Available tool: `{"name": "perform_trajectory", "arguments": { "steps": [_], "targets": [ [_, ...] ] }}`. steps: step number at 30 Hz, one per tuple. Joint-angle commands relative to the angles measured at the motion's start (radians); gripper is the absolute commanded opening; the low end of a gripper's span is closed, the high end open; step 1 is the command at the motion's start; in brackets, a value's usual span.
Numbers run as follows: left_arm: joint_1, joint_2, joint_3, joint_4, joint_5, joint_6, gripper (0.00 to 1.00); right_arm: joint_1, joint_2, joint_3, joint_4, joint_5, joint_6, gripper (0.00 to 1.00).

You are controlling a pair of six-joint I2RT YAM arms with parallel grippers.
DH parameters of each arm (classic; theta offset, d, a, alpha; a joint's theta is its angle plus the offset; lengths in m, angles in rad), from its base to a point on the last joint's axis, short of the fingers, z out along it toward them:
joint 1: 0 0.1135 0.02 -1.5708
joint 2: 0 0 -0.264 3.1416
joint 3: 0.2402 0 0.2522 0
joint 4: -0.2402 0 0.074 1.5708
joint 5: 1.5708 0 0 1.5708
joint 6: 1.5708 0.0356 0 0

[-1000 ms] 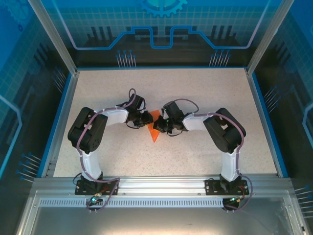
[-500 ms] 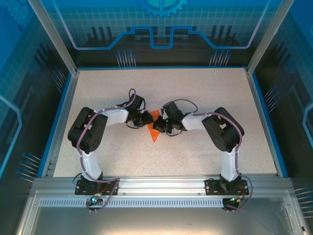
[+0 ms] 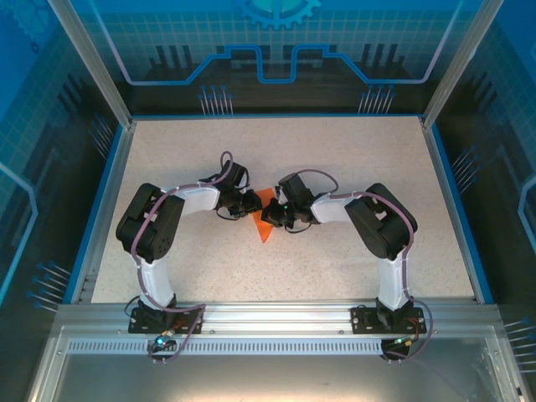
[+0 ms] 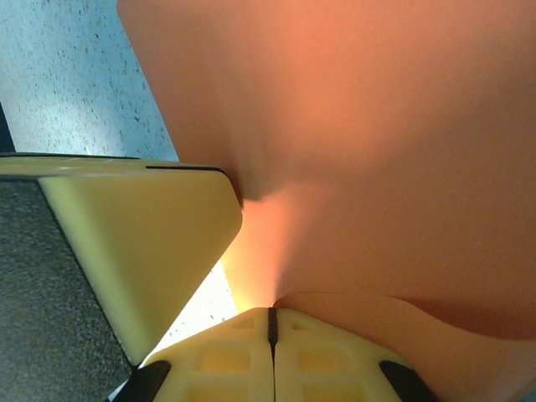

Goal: Fold a paper plane with a square sheet of paper (pick it up from the middle)

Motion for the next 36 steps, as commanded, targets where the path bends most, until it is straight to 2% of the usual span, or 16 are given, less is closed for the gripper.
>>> {"name": "perform_trajectory", "arguments": {
  "steps": [1, 10, 12, 15, 18, 24, 31, 36],
  "targets": [
    [0.004, 0.011, -0.013, -0.028, 0.008, 0.005, 0.23, 0.015, 0.036, 0.02, 0.006, -0.01, -0.016, 0.06],
    [0.003, 0.008, -0.015, -0.027, 0.008, 0.003, 0.23, 0.015, 0.05, 0.021, -0.004, 0.005, -0.015, 0.06],
    [0.003, 0.006, -0.015, -0.029, 0.008, 0.002, 0.23, 0.015, 0.05, 0.023, -0.017, 0.012, -0.018, 0.09],
    [0.003, 0.0, -0.014, -0.03, 0.008, 0.003, 0.23, 0.016, 0.044, 0.015, -0.031, 0.022, -0.031, 0.2],
    [0.003, -0.004, -0.006, -0.036, 0.007, 0.005, 0.23, 0.016, 0.034, 0.001, -0.042, 0.037, -0.042, 0.25],
    [0.009, -0.02, 0.044, -0.059, -0.007, 0.004, 0.23, 0.017, 0.031, -0.029, -0.038, 0.045, -0.049, 0.24],
    [0.044, -0.111, 0.035, -0.071, -0.075, -0.04, 0.23, 0.017, 0.03, -0.037, -0.05, 0.061, -0.058, 0.16],
    [0.057, -0.19, -0.028, -0.064, -0.093, -0.056, 0.23, 0.017, 0.029, -0.042, -0.05, 0.063, -0.064, 0.26]
  ]
}}
